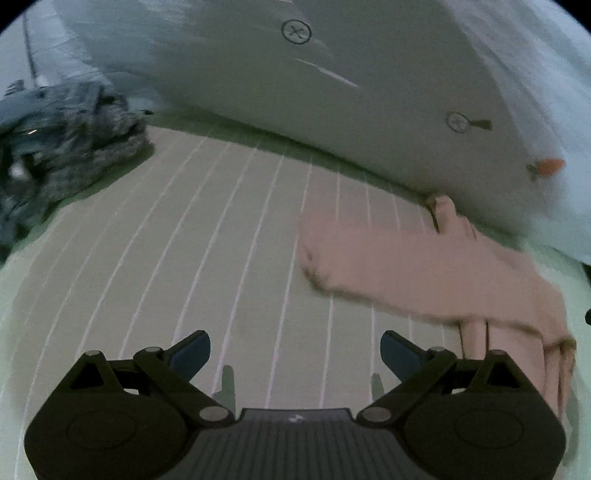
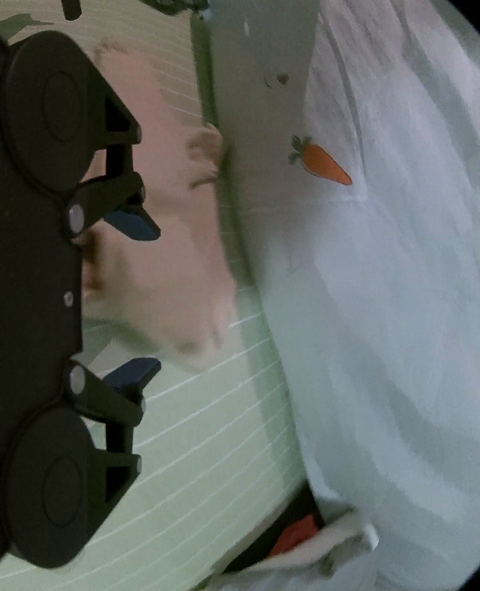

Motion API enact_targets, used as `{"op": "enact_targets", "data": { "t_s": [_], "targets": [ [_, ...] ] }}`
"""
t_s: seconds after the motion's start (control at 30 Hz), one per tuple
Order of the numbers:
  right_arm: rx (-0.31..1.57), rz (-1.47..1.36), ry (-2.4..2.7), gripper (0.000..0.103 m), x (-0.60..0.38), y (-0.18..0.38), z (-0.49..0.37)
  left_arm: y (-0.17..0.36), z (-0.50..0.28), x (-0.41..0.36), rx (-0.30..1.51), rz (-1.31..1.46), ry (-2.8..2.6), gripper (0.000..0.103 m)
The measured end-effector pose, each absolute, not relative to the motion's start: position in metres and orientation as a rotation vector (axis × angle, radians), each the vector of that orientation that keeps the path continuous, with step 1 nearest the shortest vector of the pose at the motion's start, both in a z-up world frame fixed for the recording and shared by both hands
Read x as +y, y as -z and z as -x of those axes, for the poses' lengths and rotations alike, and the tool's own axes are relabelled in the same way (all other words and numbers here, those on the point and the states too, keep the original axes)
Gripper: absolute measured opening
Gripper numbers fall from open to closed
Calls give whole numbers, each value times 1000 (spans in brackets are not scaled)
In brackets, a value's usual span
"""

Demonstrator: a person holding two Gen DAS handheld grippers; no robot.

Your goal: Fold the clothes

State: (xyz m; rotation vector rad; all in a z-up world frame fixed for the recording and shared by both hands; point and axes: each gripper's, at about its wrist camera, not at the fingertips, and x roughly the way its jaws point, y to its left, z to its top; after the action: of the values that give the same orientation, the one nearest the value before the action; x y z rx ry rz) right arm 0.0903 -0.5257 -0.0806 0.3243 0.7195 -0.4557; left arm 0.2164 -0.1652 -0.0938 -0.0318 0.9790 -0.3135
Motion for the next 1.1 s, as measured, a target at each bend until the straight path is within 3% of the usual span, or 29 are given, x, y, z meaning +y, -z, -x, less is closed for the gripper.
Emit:
{"op": "enact_targets", "data": {
  "t_s": [0.13, 0.23, 0.27, 0.33, 0.37, 0.4, 0.43, 0.47, 0.5, 0.67, 0.97, 1.03, 1.07, 1.1],
  "targets": [
    [783, -295, 444, 66, -533, 99, -135, 105, -252, -187, 987, 13, 330, 97],
    [873, -259, 447, 55, -533, 117, -157, 113, -267, -198, 995, 26, 330, 91],
    [895, -234, 450, 47, -531, 122, -158, 115, -271, -201, 998, 30, 333, 87],
    [917, -197, 441, 16, -529, 125, -161, 118, -274, -204, 1003, 37, 345, 78],
    [919, -182, 442, 4, -527, 123, -163, 120, -275, -206, 1005, 40, 351, 66],
    [911, -169, 447, 3, -526, 121, -162, 122, -276, -208, 1009, 46, 355, 54],
    [897, -159, 447, 2, -526, 117, -160, 122, -277, -208, 1010, 52, 354, 49],
    [879, -148, 454, 2, -525, 113, -158, 123, -277, -208, 1004, 51, 349, 29],
    [862, -140, 466, 1, -525, 108, -155, 124, -277, -209, 1011, 53, 352, 2],
    [774, -110, 476, 1, -523, 81, -143, 120, -277, -201, 982, 108, 363, 3],
    [550, -130, 360, 1, -492, 14, -132, 49, -254, -153, 725, 139, 271, 3],
    [571, -116, 282, 2, -483, 19, -143, 40, -250, -137, 684, 141, 217, 3],
    [594, -112, 241, 6, -479, 25, -151, 43, -251, -129, 685, 146, 185, 3],
    [615, -137, 246, 23, -479, 34, -156, 56, -256, -121, 725, 159, 145, 3]
  ]
}}
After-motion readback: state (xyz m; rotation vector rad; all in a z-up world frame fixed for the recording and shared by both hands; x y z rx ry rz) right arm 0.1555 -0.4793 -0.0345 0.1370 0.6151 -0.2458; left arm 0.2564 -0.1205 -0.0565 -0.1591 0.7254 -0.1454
